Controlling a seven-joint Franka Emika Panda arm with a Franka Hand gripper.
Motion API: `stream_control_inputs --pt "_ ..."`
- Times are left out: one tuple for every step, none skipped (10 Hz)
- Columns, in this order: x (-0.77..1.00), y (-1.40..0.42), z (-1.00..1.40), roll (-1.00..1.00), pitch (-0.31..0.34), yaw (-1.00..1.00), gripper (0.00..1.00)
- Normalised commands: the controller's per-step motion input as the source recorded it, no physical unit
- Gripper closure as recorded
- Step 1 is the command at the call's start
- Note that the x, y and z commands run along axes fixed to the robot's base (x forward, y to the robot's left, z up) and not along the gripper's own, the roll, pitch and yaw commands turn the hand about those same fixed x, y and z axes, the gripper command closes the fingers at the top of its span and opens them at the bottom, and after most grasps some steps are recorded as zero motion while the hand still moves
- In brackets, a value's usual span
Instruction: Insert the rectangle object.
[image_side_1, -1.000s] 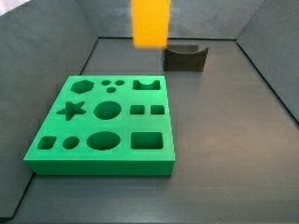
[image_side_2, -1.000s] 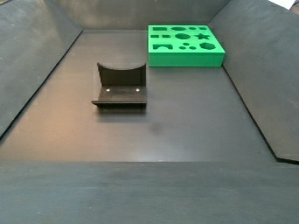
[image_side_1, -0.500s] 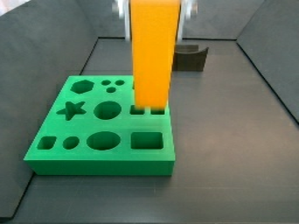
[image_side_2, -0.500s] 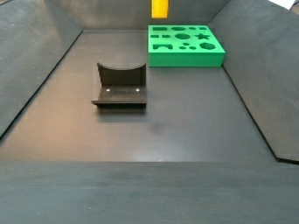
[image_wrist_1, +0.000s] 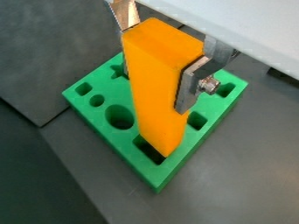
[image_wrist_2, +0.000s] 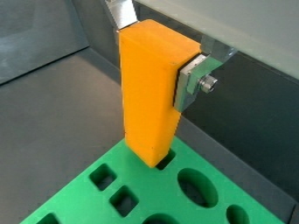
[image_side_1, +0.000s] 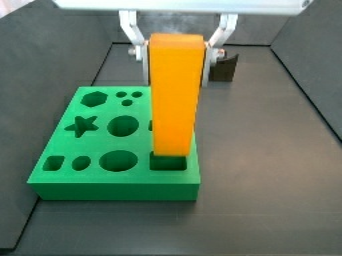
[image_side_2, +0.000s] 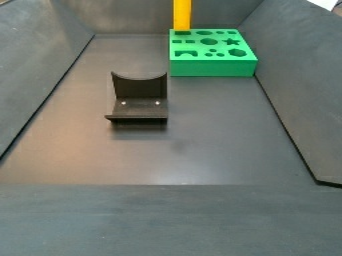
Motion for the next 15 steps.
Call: stream_control_inputs --pt "-0.01 -0.26 -0.31 -0.03 -0.01 0.07 1.0" --pt "0.0 -0.25 -0.33 0.0 0.0 0.14 1.0" --pt "-0.01 -0.1 -0.28 0.03 -0.003 0.14 1.0" --pt "-0.11 0.0 -0.25 0.04 -0.016 0.15 1.0" --pt "-0.23 0.12 -0.17 0.03 -0.027 0.11 1.0" --pt "-0.2 0.19 -0.11 0.04 -0.011 0.06 1.0" --pt "-0.07 0.18 -0.13 0.03 0.0 0.02 1.0" --pt "-0.01 0.09 -0.21 0.04 0.0 0.0 1.0" --pt "0.05 0.0 -0.3 0.01 0.0 0.0 1.0" --pt "0.05 -0.01 -0.38 0.0 0.0 0.0 1.0" --pt "0.03 -0.01 -0.39 0.0 0.0 0.0 1.0" --pt "0.05 -0.02 -0.43 0.0 0.0 0.0 1.0" --pt "0.01 -0.1 -0.45 0.0 0.0 0.0 1.0" --pt "0.14 -0.23 -0.49 0.0 0.0 0.0 1.0" --pt "0.25 -0.23 -0.52 0.0 0.011 0.0 1.0"
